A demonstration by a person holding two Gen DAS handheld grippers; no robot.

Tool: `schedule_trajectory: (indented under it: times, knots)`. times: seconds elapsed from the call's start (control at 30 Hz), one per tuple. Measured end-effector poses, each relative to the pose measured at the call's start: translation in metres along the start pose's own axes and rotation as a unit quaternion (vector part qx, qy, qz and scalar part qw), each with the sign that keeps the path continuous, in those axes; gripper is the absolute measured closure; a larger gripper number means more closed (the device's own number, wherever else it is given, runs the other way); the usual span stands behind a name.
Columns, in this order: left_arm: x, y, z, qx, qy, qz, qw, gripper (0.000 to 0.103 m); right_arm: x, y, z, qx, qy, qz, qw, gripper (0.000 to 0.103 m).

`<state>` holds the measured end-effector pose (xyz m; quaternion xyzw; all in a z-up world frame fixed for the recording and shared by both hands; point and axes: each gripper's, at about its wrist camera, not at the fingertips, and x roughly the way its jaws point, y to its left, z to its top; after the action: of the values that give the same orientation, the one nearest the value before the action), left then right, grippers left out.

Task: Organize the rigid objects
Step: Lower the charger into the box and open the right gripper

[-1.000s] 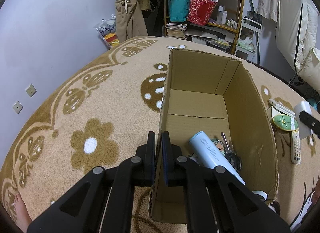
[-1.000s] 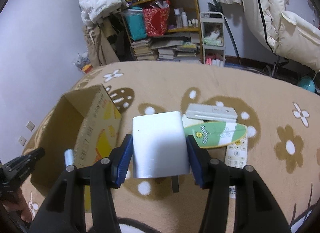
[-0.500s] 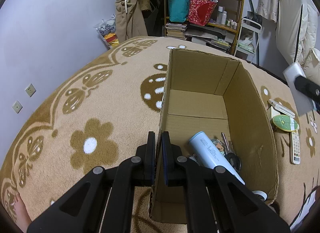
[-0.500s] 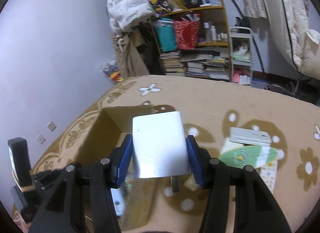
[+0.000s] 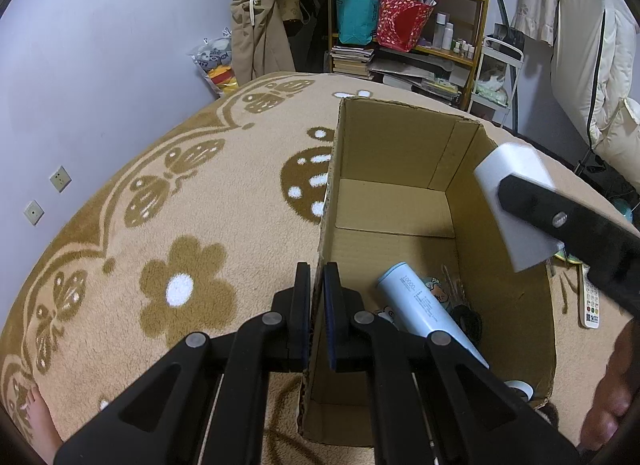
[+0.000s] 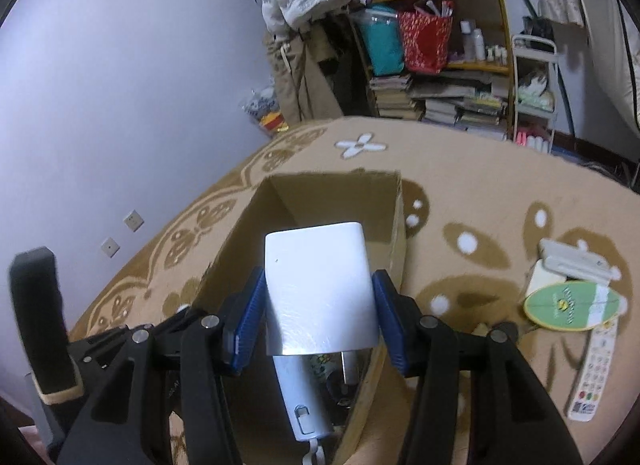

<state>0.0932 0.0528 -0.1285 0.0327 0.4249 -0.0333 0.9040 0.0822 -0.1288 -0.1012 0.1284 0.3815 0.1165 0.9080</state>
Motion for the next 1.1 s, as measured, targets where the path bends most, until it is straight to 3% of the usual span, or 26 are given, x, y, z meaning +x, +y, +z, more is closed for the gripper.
schedule_trajectory:
  times: [0.4,0.93,1.1]
  knots:
    - [-0.001,0.001,0.0,-0.001,0.0,-0.002,1.0,0.097,0.011,0.006,-0.009,-0.012,0.022,0.002,1.0,0.046]
    - [-0.001,0.001,0.0,-0.001,-0.001,-0.002,1.0,0.097,0.014,0.01,-0.01,-0.021,0.025,-0.008,0.999,0.045]
    - [-0.001,0.001,0.0,-0.001,0.001,-0.007,1.0,0.098,0.007,0.006,-0.007,-0.008,0.01,0.012,1.0,0.045]
